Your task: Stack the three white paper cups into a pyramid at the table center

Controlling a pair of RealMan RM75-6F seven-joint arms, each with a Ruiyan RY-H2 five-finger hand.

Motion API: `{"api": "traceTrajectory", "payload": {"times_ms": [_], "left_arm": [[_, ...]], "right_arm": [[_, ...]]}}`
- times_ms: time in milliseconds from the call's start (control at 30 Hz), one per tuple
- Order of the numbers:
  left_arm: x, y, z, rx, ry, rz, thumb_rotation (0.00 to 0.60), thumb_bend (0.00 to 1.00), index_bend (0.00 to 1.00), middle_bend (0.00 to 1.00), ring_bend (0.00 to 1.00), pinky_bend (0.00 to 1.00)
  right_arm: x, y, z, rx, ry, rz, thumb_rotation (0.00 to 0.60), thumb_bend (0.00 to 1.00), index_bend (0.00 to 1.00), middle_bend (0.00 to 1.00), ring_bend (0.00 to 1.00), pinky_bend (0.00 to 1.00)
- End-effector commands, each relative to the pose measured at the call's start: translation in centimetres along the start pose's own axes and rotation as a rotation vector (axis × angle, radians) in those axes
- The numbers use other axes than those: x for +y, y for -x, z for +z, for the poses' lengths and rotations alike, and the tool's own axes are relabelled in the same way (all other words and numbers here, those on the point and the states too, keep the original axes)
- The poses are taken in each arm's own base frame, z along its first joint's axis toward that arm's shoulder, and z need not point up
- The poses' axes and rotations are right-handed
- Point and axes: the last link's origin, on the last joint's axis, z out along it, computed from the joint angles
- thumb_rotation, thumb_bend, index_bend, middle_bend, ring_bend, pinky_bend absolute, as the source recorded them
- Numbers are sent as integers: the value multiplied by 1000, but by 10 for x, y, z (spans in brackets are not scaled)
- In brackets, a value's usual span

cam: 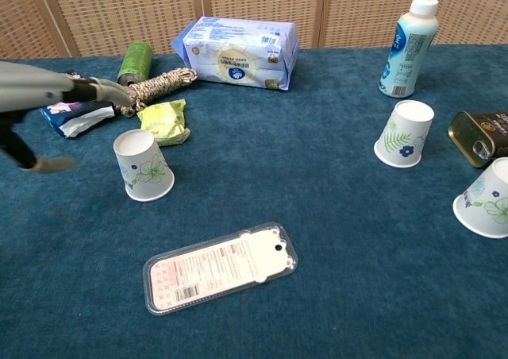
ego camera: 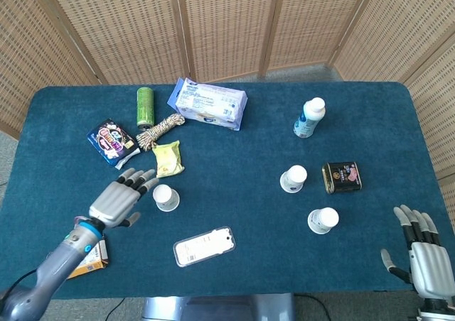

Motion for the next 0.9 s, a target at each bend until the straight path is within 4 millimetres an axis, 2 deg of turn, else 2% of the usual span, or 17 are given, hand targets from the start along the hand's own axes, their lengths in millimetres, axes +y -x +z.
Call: {"api": "traceTrajectory", "payload": {"times_ms": [33, 333, 467, 533, 600, 667, 767, 900], "left_arm": [[8, 5, 18, -18, 12, 5, 600, 432, 0, 0, 0, 29], [17, 18, 44, -56, 14, -10, 600, 432, 0, 0, 0, 75], [19, 20, 53, -41, 15, -27, 600, 432, 1, 0, 0, 164], [19, 21, 56, -32, 13, -38, 600, 433, 33, 0, 3, 241], [17, 22, 59, -28, 11, -41, 600, 433, 113, 0, 54, 322], [17, 24, 61, -30, 13, -45, 600, 432, 161, 10, 126, 360], [18, 25, 64, -33, 20, -52, 600, 432, 231, 91, 225, 416], [22, 23, 68, -22, 35, -62, 600, 433, 303, 174, 295, 473]], "right_arm": [[1, -1, 0, 1, 7, -2, 600, 395, 0, 0, 0, 0], [5, -3, -1, 0, 36, -13, 600, 395, 0, 0, 0, 0], [6, -4, -3, 1, 45, -14, 600, 395, 0, 0, 0, 0], [6, -4, -3, 1, 50, -16, 600, 395, 0, 0, 0, 0], [7, -5, -4, 2, 53, -17, 600, 395, 0, 0, 0, 0], [7, -5, -4, 2, 56, -20, 600, 395, 0, 0, 0, 0], [7, -5, -3, 0, 59, -21, 600, 395, 0, 0, 0, 0], [5, -3, -1, -8, 55, -21, 600, 394, 0, 0, 0, 0]]}}
